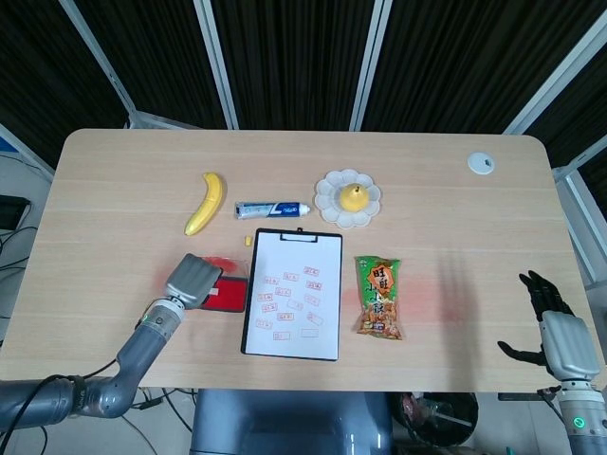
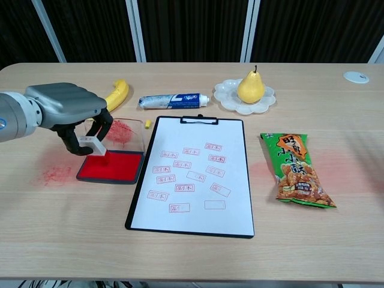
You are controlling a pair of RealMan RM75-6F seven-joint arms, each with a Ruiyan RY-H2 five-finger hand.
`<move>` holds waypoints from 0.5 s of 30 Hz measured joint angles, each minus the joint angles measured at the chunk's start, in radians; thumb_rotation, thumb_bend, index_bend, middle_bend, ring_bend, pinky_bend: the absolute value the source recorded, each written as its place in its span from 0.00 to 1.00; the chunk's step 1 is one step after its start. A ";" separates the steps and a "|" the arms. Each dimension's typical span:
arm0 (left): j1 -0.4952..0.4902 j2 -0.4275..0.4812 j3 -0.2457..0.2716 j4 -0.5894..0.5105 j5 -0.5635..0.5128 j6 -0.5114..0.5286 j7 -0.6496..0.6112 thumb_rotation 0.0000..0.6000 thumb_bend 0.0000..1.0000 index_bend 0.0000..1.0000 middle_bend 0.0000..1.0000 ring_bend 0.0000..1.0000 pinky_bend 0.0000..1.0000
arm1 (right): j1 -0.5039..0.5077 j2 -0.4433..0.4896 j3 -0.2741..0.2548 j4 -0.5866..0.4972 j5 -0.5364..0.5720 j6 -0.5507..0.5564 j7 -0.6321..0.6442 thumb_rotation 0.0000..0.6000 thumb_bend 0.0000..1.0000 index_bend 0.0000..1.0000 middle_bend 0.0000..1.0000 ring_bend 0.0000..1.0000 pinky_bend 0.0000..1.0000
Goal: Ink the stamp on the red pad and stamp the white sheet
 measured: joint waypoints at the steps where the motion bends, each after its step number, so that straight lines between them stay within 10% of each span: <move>1: -0.005 -0.003 0.003 0.001 -0.007 0.000 0.004 1.00 0.63 0.79 0.84 0.88 1.00 | 0.000 0.001 0.000 0.000 -0.001 0.000 0.000 1.00 0.03 0.06 0.00 0.00 0.22; 15: -0.057 -0.042 0.041 0.038 -0.083 0.004 0.037 1.00 0.63 0.79 0.84 0.88 1.00 | 0.001 0.005 -0.001 -0.007 0.007 -0.008 0.006 1.00 0.03 0.06 0.00 0.00 0.22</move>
